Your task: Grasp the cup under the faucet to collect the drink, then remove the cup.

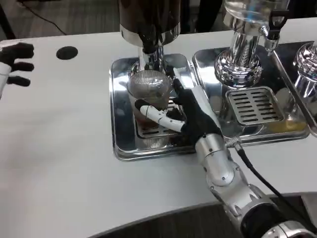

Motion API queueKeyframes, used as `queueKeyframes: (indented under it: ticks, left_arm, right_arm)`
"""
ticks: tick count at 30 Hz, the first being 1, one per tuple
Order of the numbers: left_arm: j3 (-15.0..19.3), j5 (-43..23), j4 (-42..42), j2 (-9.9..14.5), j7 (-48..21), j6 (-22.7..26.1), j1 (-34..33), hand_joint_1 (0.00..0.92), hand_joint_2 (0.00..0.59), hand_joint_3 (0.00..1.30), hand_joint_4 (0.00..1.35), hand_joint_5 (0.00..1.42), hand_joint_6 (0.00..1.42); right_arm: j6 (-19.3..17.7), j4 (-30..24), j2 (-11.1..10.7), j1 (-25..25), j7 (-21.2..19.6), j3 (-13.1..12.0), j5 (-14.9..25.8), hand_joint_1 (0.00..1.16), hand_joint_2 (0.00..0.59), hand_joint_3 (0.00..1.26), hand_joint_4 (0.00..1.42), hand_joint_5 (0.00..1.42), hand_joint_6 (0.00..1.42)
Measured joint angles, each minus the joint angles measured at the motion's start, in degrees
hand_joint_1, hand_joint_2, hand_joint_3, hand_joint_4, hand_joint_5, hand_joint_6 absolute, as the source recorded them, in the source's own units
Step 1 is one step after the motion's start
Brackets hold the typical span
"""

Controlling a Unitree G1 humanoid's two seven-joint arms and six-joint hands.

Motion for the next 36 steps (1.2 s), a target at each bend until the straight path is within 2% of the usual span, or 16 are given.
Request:
queueKeyframes:
  ticks: [11,16,24,27,36]
  left_arm:
    - [-0.25,-0.11,-0.61,0.89,-2.81,3.02,2.77,0.000,0.118,0.48,0.38,0.41,0.59]
    - [-0.31,-0.42,-0.61,0.89,-5.64,4.53,2.79,0.000,0.132,0.49,0.39,0.42,0.59]
    - [-0.20,-1.94,-0.60,0.91,-7.77,6.22,2.79,0.000,0.140,0.50,0.39,0.43,0.59]
    - [-0.17,-2.00,-0.59,0.97,-8.36,6.63,2.87,0.000,0.144,0.50,0.40,0.42,0.59]
    - [0.00,-2.34,-0.58,1.08,-9.63,7.43,2.93,0.000,0.153,0.51,0.40,0.41,0.58]
  right_arm:
    - [-1.87,2.67,0.23,-1.55,-0.37,-0.98,0.44,0.57,0.175,0.00,0.00,0.00,0.15]
    - [-1.92,4.41,0.20,-2.22,-0.57,-1.08,0.45,0.61,0.163,0.00,0.00,0.00,0.17]
    - [-1.74,6.46,0.19,-4.85,-0.59,-0.37,-0.18,0.63,0.160,0.00,0.00,0.00,0.18]
    - [-1.32,6.85,0.20,-5.17,-1.08,-0.03,-0.36,0.70,0.157,0.00,0.00,0.03,0.25]
    - [-0.21,8.03,0.23,-5.64,-1.53,0.41,-0.89,0.73,0.151,0.00,0.00,0.08,0.29]
